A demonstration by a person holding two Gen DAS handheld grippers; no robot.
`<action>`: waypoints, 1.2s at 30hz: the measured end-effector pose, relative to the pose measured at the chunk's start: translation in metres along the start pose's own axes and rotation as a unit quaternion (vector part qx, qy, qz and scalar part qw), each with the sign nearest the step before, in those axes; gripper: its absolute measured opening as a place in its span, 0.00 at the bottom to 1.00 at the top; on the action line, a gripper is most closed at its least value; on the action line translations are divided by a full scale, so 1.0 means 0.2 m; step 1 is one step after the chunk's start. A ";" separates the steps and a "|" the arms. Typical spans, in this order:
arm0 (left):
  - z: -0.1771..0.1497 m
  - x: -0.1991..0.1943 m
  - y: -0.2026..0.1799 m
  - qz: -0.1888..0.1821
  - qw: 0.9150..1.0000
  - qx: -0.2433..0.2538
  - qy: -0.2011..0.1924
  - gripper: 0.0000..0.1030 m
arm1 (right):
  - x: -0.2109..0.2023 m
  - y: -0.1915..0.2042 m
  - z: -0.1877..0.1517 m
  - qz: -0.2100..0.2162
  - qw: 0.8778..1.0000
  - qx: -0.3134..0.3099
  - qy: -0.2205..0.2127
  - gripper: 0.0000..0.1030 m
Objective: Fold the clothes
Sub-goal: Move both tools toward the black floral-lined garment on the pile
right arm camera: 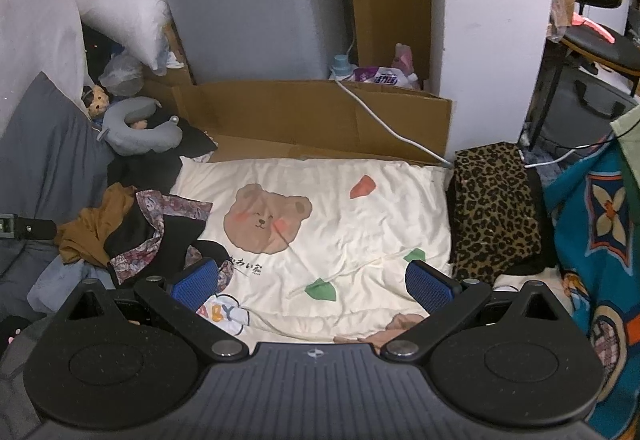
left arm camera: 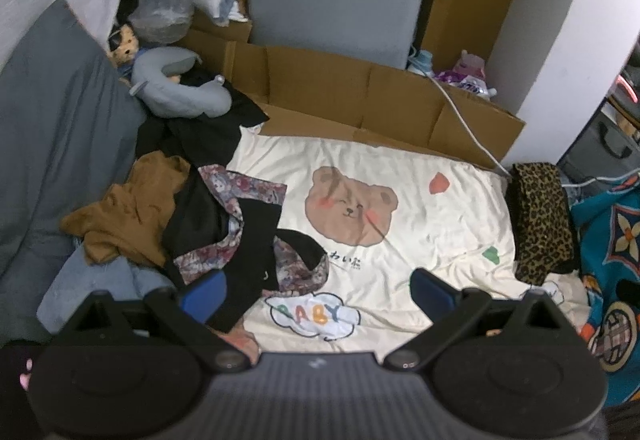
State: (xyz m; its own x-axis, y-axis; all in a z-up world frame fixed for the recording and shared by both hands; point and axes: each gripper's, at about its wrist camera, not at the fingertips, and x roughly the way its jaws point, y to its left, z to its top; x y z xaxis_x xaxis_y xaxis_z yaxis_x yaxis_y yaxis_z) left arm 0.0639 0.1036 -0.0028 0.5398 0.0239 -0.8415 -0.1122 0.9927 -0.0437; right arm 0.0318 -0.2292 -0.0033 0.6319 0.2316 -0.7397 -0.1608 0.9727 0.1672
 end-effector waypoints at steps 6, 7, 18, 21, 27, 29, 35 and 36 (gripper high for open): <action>0.02 0.15 0.06 0.008 1.000 -0.001 0.013 0.97 | 0.16 -0.01 0.02 0.015 1.000 -0.005 -0.004 1.00; 0.03 0.18 0.08 0.007 1.000 -0.005 0.014 0.97 | 0.19 -0.01 0.02 0.015 1.000 -0.005 -0.005 1.00; 0.03 0.48 0.18 0.027 0.999 -0.019 0.003 0.97 | 0.42 -0.04 -0.02 0.046 0.996 -0.017 -0.075 1.00; 0.02 0.59 0.19 0.029 0.999 -0.023 -0.005 0.97 | 0.51 -0.04 -0.03 0.051 0.995 -0.016 -0.080 1.00; -0.04 0.81 0.27 0.039 0.998 -0.033 -0.028 0.97 | 0.73 -0.03 -0.09 0.079 0.994 -0.008 -0.074 1.00; -0.07 0.87 0.32 0.049 0.997 -0.045 -0.034 0.97 | 0.82 0.00 -0.11 0.079 0.995 -0.015 -0.067 1.00; -0.15 1.01 0.47 0.073 0.995 -0.069 -0.028 0.97 | 1.02 0.06 -0.15 0.081 0.995 -0.028 -0.049 1.00; -0.17 1.02 0.49 0.077 0.994 -0.074 -0.025 0.97 | 1.06 0.06 -0.16 0.086 0.995 -0.027 -0.044 1.00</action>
State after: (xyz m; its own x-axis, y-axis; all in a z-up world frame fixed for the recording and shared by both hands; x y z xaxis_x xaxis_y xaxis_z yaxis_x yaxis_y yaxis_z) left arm 0.1356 0.2023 -0.1974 0.5470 0.1845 -0.8165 -0.3164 0.9486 0.0024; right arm 0.1392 -0.1686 -0.1780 0.6549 0.3966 -0.6433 -0.3107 0.9173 0.2492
